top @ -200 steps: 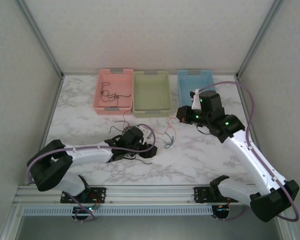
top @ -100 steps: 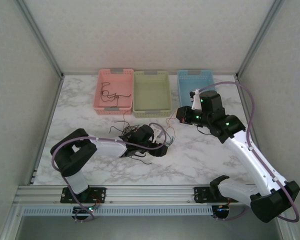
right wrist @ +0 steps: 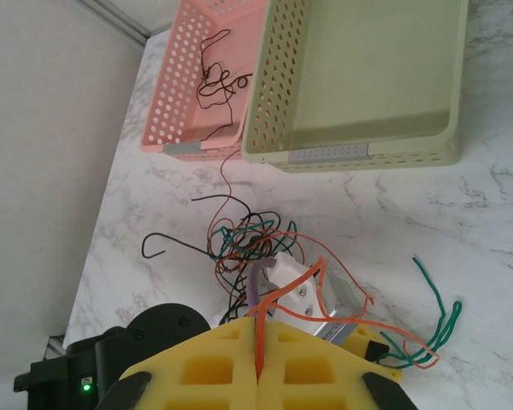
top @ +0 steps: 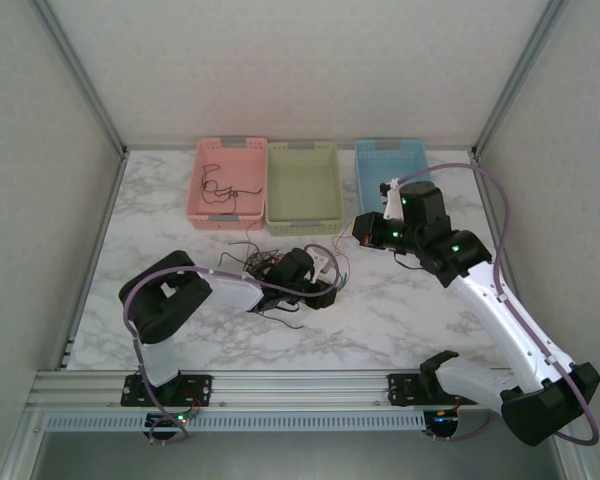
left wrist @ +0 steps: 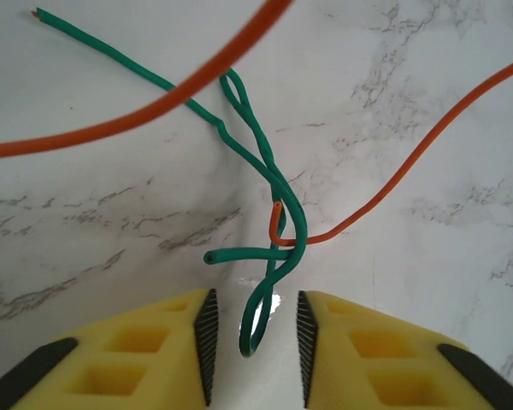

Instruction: Untangle the cables

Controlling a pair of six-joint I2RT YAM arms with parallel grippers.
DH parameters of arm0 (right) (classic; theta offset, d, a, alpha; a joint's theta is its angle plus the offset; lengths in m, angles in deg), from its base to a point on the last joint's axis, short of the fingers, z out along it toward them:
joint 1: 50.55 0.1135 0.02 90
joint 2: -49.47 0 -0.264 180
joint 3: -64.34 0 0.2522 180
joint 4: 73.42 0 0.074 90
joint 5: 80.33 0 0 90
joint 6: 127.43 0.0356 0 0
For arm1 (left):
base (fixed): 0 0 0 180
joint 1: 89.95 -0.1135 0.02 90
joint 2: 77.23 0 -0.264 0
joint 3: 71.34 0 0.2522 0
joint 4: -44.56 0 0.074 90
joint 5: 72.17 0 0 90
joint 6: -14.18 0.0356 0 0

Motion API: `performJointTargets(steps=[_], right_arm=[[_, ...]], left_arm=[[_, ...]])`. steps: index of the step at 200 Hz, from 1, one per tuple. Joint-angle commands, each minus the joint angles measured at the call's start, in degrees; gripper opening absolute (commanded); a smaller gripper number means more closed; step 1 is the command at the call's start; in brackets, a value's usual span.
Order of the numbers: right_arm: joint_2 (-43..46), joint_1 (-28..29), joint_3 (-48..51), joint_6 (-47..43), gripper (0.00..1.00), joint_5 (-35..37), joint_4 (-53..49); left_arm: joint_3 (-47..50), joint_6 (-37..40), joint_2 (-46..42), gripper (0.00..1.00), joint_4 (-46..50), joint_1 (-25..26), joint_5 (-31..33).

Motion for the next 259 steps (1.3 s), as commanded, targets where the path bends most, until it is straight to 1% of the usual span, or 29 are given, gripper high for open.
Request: performJointTargets(steps=[1, 32, 63, 90, 128, 158, 175, 198, 209, 225, 244, 259], right_arm=[[1.36, -0.13, 0.13, -0.39, 0.0, -0.85, 0.74], [1.64, -0.19, 0.37, -0.36, 0.0, -0.76, 0.78], [1.99, -0.19, -0.03, -1.42, 0.0, 0.68, -0.12], [1.82, -0.66, -1.64, -4.36, 0.0, 4.72, -2.55], [0.36, -0.89, -8.06, -12.26, 0.0, 18.53, -8.28], [-2.05, -0.92, -12.96, -18.64, 0.0, 32.08, -11.53], [-3.33, -1.78, -13.7, -20.61, 0.0, 35.43, -11.33], [-4.8, -3.49, -13.2, -20.7, 0.0, 34.81, -10.48], [-4.9, -3.87, -12.21, -20.18, 0.0, 31.78, -9.51], [-4.3, -3.88, -9.22, -18.84, 0.0, 26.86, -7.11], [-2.99, -3.82, -3.99, -16.47, 0.0, 21.41, -4.06], [-2.35, -3.87, 0.36, -14.21, 0.0, 17.46, -2.1]], left_arm=[[-0.4, -0.67, 1.27, 0.26, -1.96, 0.34, -1.24], [-0.2, -0.66, 0.63, 0.0, -0.47, 0.34, -0.6], [2.02, 0.43, -3.04, 0.0, 2.86, 0.34, 2.05], [4.67, 1.62, -8.48, 0.0, 9.31, 0.34, 4.84], [9.18, 1.14, -19.57, 0.0, 20.52, 0.34, 11.76], [10.15, -0.66, -30.32, 0.0, 32.57, 0.34, 18.84], [9.87, -1.45, -37.59, 0.0, 38.33, 0.34, 20.24], [7.81, -2.07, -48.05, 0.0, 47.02, 0.34, 23.06], [6.38, -2.28, -52.46, 0.0, 49.98, 0.34, 23.72], [3.82, -2.04, -57.53, 0.0, 50.23, 0.25, 21.74], [-2.15, 0.02, -59.29, 0.0, 50.16, 0.17, 21.71], [-7.92, 3.26, -56.82, 0.0, 49.58, -0.96, 21.68]])
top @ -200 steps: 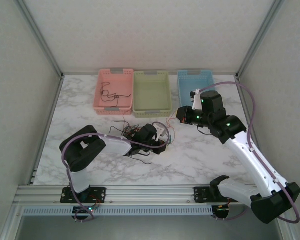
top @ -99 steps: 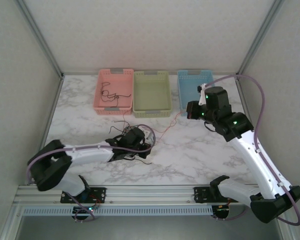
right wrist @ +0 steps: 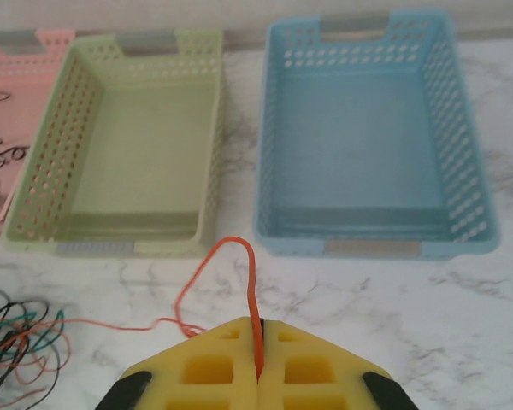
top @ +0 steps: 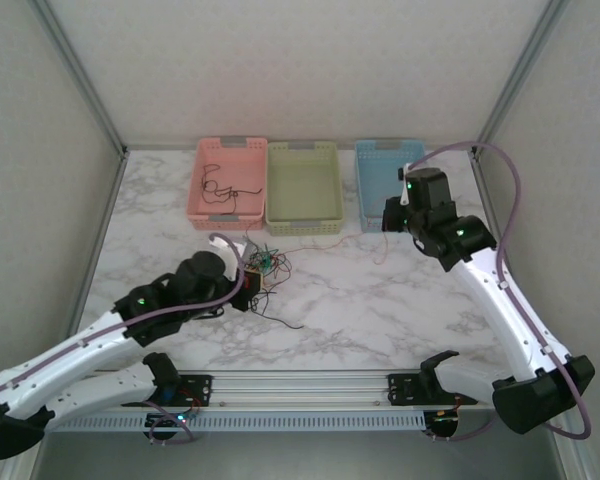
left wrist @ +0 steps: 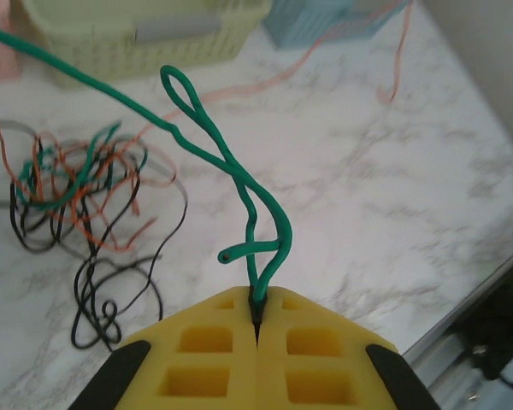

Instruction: Untangle the cables

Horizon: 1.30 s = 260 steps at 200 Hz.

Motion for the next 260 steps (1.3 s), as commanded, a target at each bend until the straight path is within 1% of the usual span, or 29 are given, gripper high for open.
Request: performJointTargets(steps=[1, 11, 27, 43, 48, 67, 90, 124, 144, 158, 164, 173, 174, 175, 176, 181, 186, 197, 205, 223, 246, 260], right_arm=[[1.57, -0.14, 5.89, 3.61, 0.0, -7.78, 3.57], [1.82, -0.12, 8.71, 4.9, 0.0, -10.19, 4.68], [2.46, -0.14, 12.48, 7.27, 0.0, -13.11, 6.0], [3.84, 0.01, 15.83, 9.07, 0.0, -15.05, 7.32], [4.32, -0.04, 16.71, 9.49, 0.0, -15.53, 7.67], [5.88, -0.01, 18.43, 10.55, 0.0, -16.94, 7.72], [7.15, -0.05, 19.0, 11.28, 0.0, -18.05, 6.84], [8.25, -0.04, 19.18, 12.03, 0.0, -19.06, 6.05], [8.36, -0.06, 18.59, 11.85, 0.0, -19.27, 5.32], [8.37, -0.06, 17.97, 11.73, 0.0, -19.27, 4.81], [8.48, -0.06, 17.78, 11.67, 0.0, -19.24, 4.73], [8.59, -0.06, 17.46, 11.74, 0.0, -19.36, 4.68], [8.55, -0.06, 17.44, 11.74, 0.0, -19.36, 4.64], [8.58, -0.06, 17.43, 11.74, 0.0, -19.36, 4.61], [8.55, -0.06, 17.42, 11.74, 0.0, -19.32, 4.6], [8.6, -0.05, 17.26, 11.76, 0.0, -19.39, 4.59], [8.47, -0.06, 17.11, 11.74, 0.0, -19.4, 4.51], [8.36, -0.06, 16.84, 11.66, 0.0, -19.46, 4.42], [8.28, -0.05, 16.71, 11.63, 0.0, -19.42, 4.37], [8.07, 0.01, 16.71, 11.49, 0.0, -19.34, 4.5], [7.74, -0.05, 16.97, 11.56, 0.0, -19.51, 5.09], [7.68, -0.03, 17.15, 11.67, 0.0, -19.59, 5.51]], left_arm=[[-8.77, 4.19, 1.93, 0.0, 1.5, -1.06, 1.14], [-12.96, 6.1, 5.41, 0.0, 1.35, -2.9, -0.06], [-19.9, 7.58, 14.13, 0.0, 1.36, -7.38, -3.5], [-25.08, 6.89, 23.35, 0.0, -1.57, -13.12, -9.7], [-27.18, 6.85, 26.65, 0.0, -1.78, -14.59, -10.68], [-37.63, 9.01, 39.61, 0.0, 0.86, -17.01, -9.2], [-47.34, 5.68, 52.31, 0.0, 0.17, -21.08, -15.49], [-61.66, 5.51, 67.88, 0.0, 5.49, -22.47, -15.48], [-67.82, 5.24, 74.56, 0.0, 8.74, -22.55, -15.47], [-70.39, 4.78, 77.26, 0.0, 10.11, -22.55, -15.37], [-71.24, 4.88, 78.41, 0.05, 10.61, -22.55, -15.16], [-72.9, 5.11, 80.16, 0.2, 12.03, -22.57, -14.42], [-73.17, 5.16, 80.33, 0.24, 12.18, -22.6, -14.42], [-73.39, 5.15, 80.5, 0.24, 12.26, -22.62, -14.39], [-73.58, 5.14, 80.68, 0.28, 12.43, -22.59, -14.39], [-74.44, 5.24, 81.4, 0.4, 13.21, -22.71, -14.55], [-74.96, 5.35, 81.99, 0.49, 13.65, -22.81, -14.64], [-74.95, 5.72, 82.02, 0.61, 13.84, -22.77, -14.56], [-74.76, 5.88, 81.5, 0.66, 13.87, -22.73, -14.78], [-73.43, 6.35, 78.41, 0.74, 13.13, -22.56, -14.65], [-68.71, 6.82, 70.43, 0.75, 11.04, -22.29, -14.41], [-60.66, 6.42, 62.57, 0.75, 6.98, -22.03, -13.86]])
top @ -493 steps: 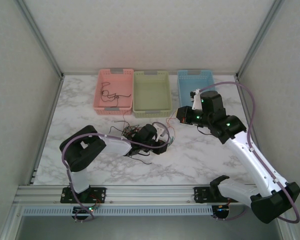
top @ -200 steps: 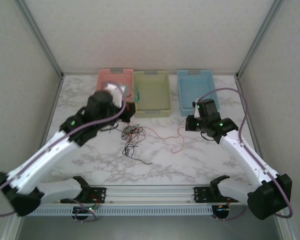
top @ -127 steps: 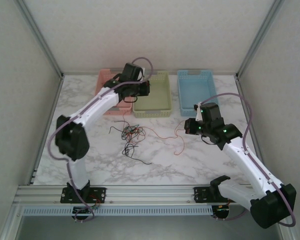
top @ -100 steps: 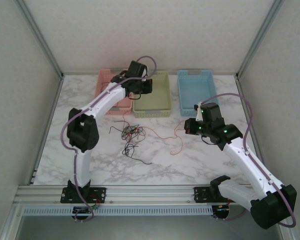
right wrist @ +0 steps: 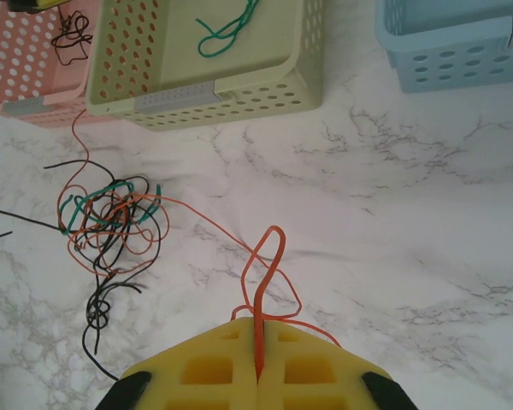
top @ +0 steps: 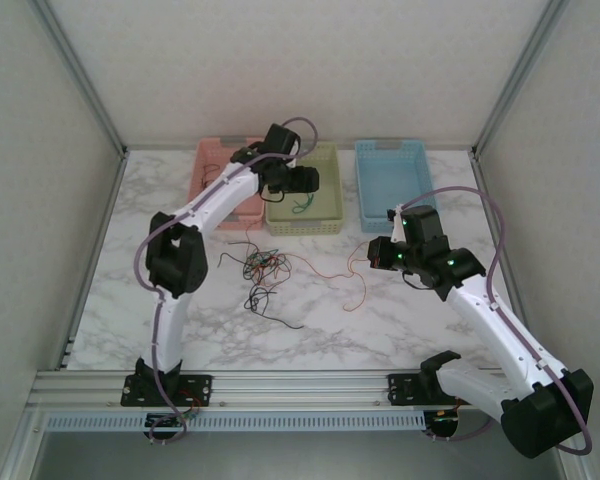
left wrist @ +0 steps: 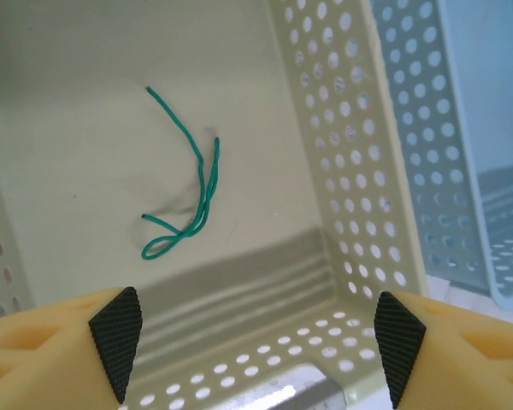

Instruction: Untangle the cables

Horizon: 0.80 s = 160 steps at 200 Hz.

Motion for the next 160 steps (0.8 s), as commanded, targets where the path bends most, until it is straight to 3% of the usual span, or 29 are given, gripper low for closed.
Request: performJointTargets(steps=[1, 31, 65, 90, 122, 160], right_arm=[[0.18, -0.04, -1.19, 0.56, 0.0, -0.7, 0.05], [-0.32, -0.05, -1.28, 0.36, 0.0, -0.95, 0.58], [-1.57, -0.05, -1.85, -0.02, 0.0, -1.96, 1.09], [-2.92, -0.03, -2.19, -0.17, 0.0, -2.39, 1.65], [-4.32, -0.05, -2.42, -0.15, 0.0, -3.13, 2.19], [-4.41, -0.05, -1.94, 0.1, 0.0, -3.2, 2.27]], left_arm=[[8.22, 0.51, -15.05, 0.75, -3.97, 0.53, 0.09], [29.93, -1.55, -33.41, 0.75, -11.82, 0.79, 2.82], [50.5, -3.98, -51.56, 0.77, -12.81, 0.75, 13.61], [63.19, -6.96, -62.22, 0.81, -13.52, 0.45, 18.08], [72.58, -10.48, -67.06, 0.89, -13.46, -2.09, 22.95], [76.71, -12.29, -63.54, 0.89, -19.1, -6.85, 16.06]])
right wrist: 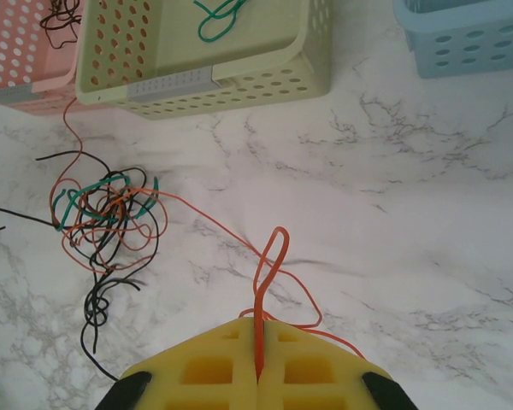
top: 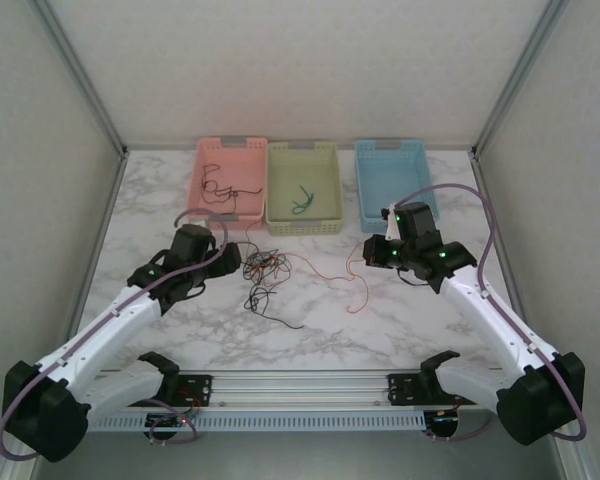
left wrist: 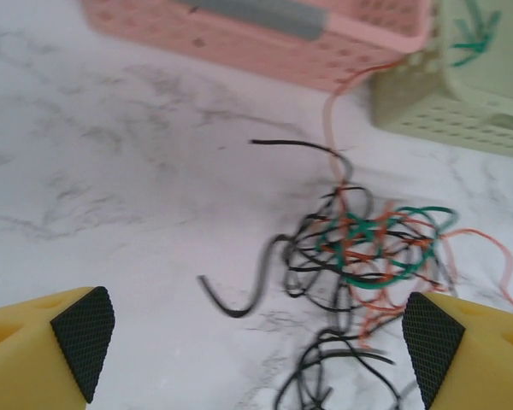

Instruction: Untangle the cables

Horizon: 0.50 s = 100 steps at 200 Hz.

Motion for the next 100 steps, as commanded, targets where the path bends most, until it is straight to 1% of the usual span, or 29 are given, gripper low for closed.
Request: performJointTargets(steps=[1, 17, 37, 52, 66, 83, 100], right_arm=[[-0.17, -0.05, -1.48, 0.13, 0.0, -1.44, 0.74], [0.11, -0.01, -1.37, 0.14, 0.0, -1.46, 0.6], [0.52, -0.05, -1.46, 0.15, 0.0, -1.4, 0.27], [0.75, -0.05, -1.55, 0.05, 0.0, -1.27, 0.06], [0.78, -0.04, -1.63, 0.08, 0.0, -1.29, -0.05], [0.97, -0.05, -1.47, 0.17, 0.0, -1.44, -0.05], [1.21, -0.05, -1.46, 0.14, 0.0, -1.5, -0.09]], left_arm=[[1.42, -2.46, 2.13, 0.89, -5.37, -1.89, -2.42], [1.16, -2.32, 5.43, 0.88, -7.15, -2.02, -3.75], [1.2, -2.2, 9.15, 0.83, -9.76, -2.28, -6.21], [0.84, -1.99, 10.92, 0.8, -11.08, -2.29, -6.54], [0.17, -1.45, 12.2, 0.78, -11.21, -2.38, -5.61], [-0.08, -0.96, 13.45, 0.73, -11.89, -2.79, -5.09], [-0.18, -1.16, 15.04, 0.64, -12.91, -3.25, -6.24]])
